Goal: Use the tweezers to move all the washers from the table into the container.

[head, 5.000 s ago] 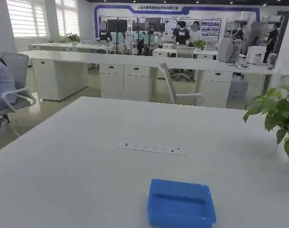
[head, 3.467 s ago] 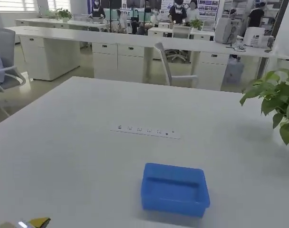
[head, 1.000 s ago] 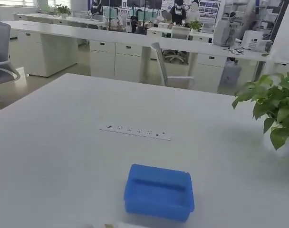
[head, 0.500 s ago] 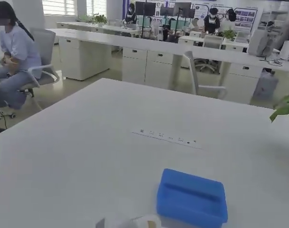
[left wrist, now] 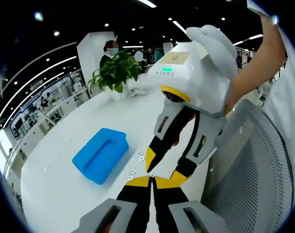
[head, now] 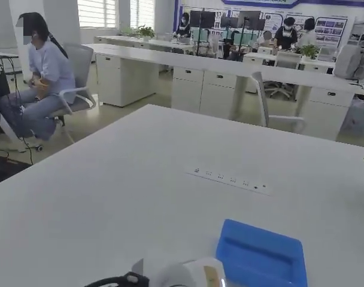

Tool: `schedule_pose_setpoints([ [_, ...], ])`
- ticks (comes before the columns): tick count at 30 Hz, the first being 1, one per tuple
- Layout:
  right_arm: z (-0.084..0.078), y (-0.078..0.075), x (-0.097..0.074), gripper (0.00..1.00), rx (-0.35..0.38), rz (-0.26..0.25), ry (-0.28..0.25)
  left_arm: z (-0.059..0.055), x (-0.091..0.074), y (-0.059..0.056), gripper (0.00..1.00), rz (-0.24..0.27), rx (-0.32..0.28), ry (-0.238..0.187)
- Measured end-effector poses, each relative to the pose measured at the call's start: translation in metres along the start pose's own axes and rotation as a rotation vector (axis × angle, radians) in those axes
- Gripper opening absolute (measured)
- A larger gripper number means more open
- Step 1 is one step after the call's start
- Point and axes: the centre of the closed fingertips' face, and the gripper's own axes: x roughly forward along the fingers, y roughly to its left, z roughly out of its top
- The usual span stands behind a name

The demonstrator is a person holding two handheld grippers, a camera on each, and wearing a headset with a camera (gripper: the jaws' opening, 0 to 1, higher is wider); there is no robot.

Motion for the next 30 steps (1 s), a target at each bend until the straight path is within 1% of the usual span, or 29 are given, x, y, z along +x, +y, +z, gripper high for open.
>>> schedule_pose_setpoints([
  [3, 0.005, -0.001, 0.003, 0.18, -0.021, 0.010, -0.010, 0.002, -0.001, 0.000, 0.00, -0.022, 0.020, -0.001],
  [4, 0.008, 0.000, 0.004, 0.16, -0.023, 0.020, -0.014, 0.003, 0.000, 0.000, 0.00, -0.031, 0.041, -0.001],
  [5, 0.009, 0.000, 0.004, 0.16, -0.021, 0.025, -0.017, 0.003, 0.000, -0.001, 0.00, -0.045, 0.056, 0.004],
  [6, 0.011, 0.000, 0.006, 0.16, -0.019, 0.030, -0.025, 0.003, -0.001, -0.003, 0.00, -0.070, 0.071, 0.017],
  [7, 0.012, 0.000, 0.007, 0.15, -0.020, 0.036, -0.030, 0.002, -0.001, -0.003, 0.00, -0.077, 0.078, 0.021],
  [8, 0.014, -0.001, 0.007, 0.14, -0.020, 0.039, -0.033, 0.001, -0.001, -0.004, 0.00, -0.099, 0.114, 0.032],
  [10, 0.017, -0.001, 0.009, 0.10, -0.027, 0.052, -0.041, 0.000, -0.002, -0.004, 0.00, -0.119, 0.157, 0.046],
  [11, 0.019, 0.000, 0.009, 0.09, -0.030, 0.063, -0.044, 0.002, -0.002, -0.002, 0.00, -0.119, 0.167, 0.043],
  [12, 0.021, -0.001, 0.010, 0.08, -0.028, 0.064, -0.047, 0.001, -0.002, 0.000, 0.00, -0.135, 0.192, 0.051],
  [14, 0.024, -0.001, 0.012, 0.08, -0.033, 0.069, -0.055, 0.001, -0.003, 0.004, 0.00, -0.147, 0.190, 0.054],
  [17, 0.032, -0.001, 0.013, 0.05, -0.037, 0.079, -0.081, 0.005, -0.005, 0.009, 0.00, -0.159, 0.194, 0.047],
  [20, 0.036, -0.003, 0.016, 0.05, -0.034, 0.085, -0.092, 0.005, -0.005, 0.011, 0.00, -0.163, 0.207, 0.048],
  [22, 0.037, -0.003, 0.018, 0.05, -0.037, 0.086, -0.093, 0.004, -0.005, 0.011, 0.00, -0.165, 0.221, 0.053],
  [26, 0.035, -0.005, 0.020, 0.08, -0.040, 0.085, -0.097, 0.006, -0.004, 0.012, 0.00, -0.177, 0.214, 0.051],
  [29, 0.030, -0.006, 0.021, 0.10, -0.051, 0.087, -0.091, 0.004, -0.002, 0.013, 0.00, -0.186, 0.241, 0.069],
  [30, 0.029, -0.006, 0.020, 0.11, -0.053, 0.086, -0.094, 0.004, -0.002, 0.014, 0.00, -0.188, 0.241, 0.072],
])
